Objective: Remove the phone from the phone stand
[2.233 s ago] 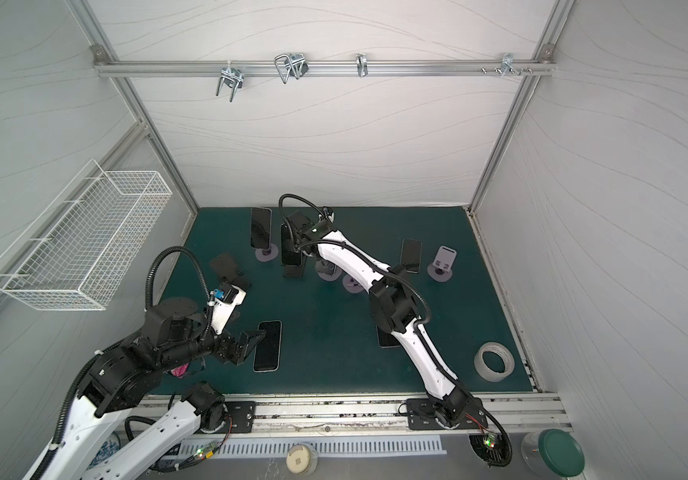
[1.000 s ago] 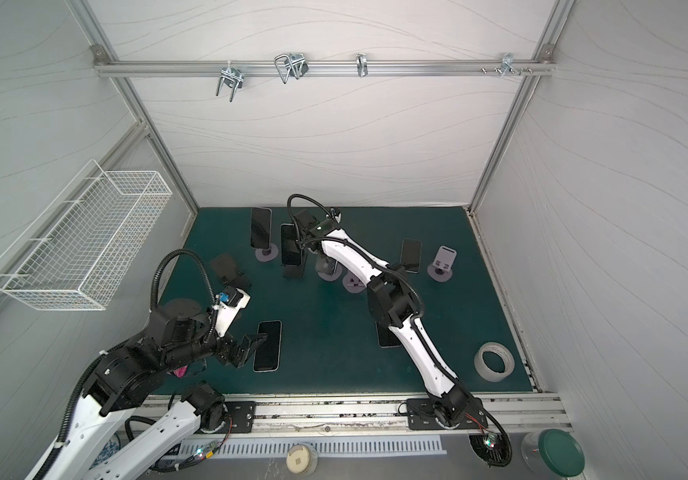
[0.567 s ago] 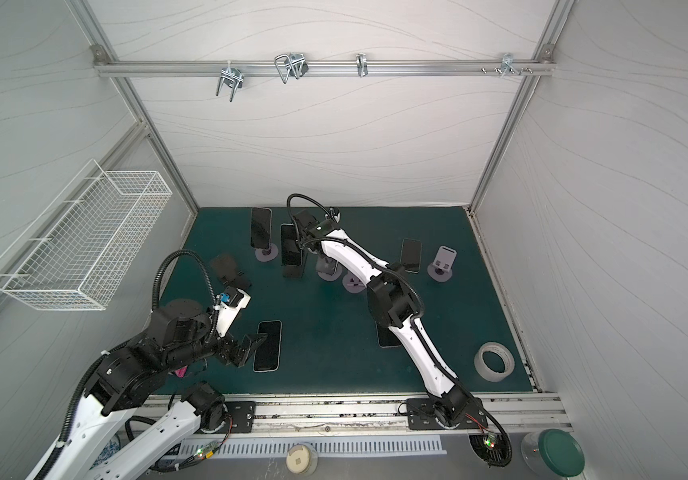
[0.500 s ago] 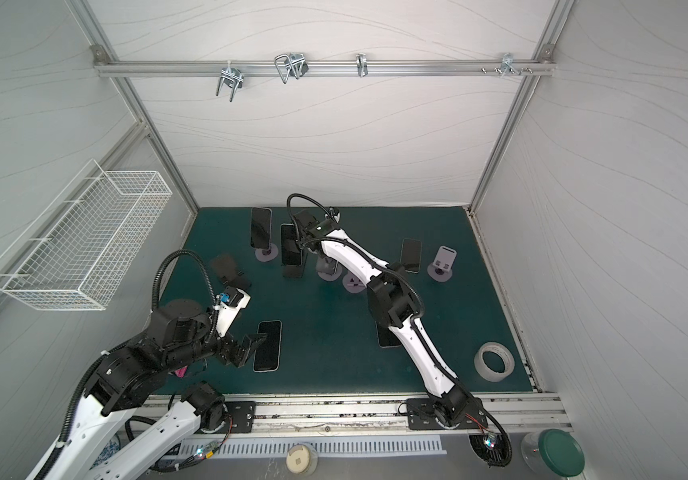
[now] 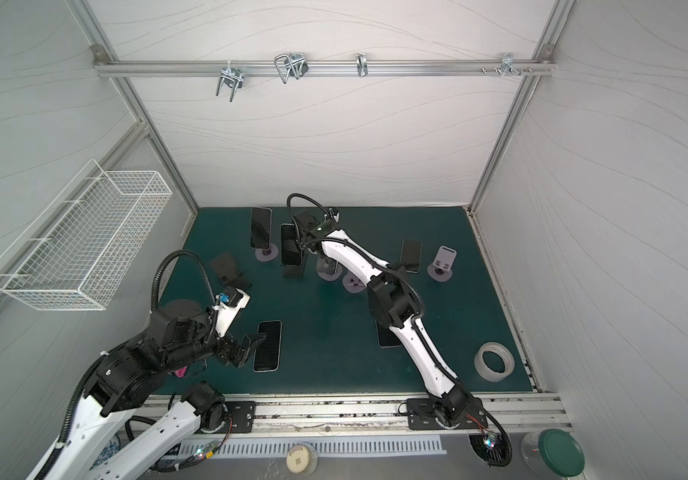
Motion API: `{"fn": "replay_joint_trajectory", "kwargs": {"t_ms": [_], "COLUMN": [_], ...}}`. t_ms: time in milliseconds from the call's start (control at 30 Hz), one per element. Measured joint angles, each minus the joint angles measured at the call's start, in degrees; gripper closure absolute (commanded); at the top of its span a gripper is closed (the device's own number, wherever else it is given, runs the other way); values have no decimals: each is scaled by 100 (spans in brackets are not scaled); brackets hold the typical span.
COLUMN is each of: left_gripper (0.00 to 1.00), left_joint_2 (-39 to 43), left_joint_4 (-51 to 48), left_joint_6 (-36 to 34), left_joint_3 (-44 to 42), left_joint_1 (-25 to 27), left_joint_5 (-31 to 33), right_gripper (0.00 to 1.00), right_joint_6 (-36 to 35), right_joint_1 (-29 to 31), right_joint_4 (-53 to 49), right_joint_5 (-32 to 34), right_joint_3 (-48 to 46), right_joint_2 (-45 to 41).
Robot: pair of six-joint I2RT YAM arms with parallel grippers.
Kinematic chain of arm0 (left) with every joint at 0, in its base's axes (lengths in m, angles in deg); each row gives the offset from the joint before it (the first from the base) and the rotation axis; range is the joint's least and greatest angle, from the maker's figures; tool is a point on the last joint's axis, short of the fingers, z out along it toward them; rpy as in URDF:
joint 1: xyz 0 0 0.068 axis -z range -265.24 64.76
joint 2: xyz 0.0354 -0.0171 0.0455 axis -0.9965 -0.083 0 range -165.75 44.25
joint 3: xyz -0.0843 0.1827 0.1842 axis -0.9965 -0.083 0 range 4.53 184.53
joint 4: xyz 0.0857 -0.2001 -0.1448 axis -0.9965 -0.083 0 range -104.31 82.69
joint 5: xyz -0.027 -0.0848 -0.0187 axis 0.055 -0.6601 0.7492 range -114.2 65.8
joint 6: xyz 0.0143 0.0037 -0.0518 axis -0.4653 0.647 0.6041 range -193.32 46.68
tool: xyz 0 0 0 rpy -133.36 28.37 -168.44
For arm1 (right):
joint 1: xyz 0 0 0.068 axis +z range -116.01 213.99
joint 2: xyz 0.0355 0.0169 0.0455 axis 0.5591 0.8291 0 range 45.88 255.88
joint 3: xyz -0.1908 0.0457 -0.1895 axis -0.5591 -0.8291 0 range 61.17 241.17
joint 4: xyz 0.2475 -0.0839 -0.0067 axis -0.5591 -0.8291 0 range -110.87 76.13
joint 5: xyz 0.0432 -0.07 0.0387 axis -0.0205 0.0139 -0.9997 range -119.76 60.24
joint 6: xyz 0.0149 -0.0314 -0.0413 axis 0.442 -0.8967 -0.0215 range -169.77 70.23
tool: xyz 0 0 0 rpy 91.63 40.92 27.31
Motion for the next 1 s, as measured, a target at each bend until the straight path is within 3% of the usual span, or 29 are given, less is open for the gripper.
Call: {"fn": "replay_joint_trajectory", "kwargs": {"t_ms": [1000], "left_gripper": [5], "left_joint_2": [-9], "left_joint_4": [-9], "left_joint_6": [85], "left_joint_3": [127], "left_joint_1": [0], "left_joint_5": [203], "right_gripper": [45], "right_joint_6": [-321], "right_joint_1": [0], "right_joint_4": [420], "right_joint_5": [-146], "right_joint_3": [-546], "right_joint_2": [-577]}}
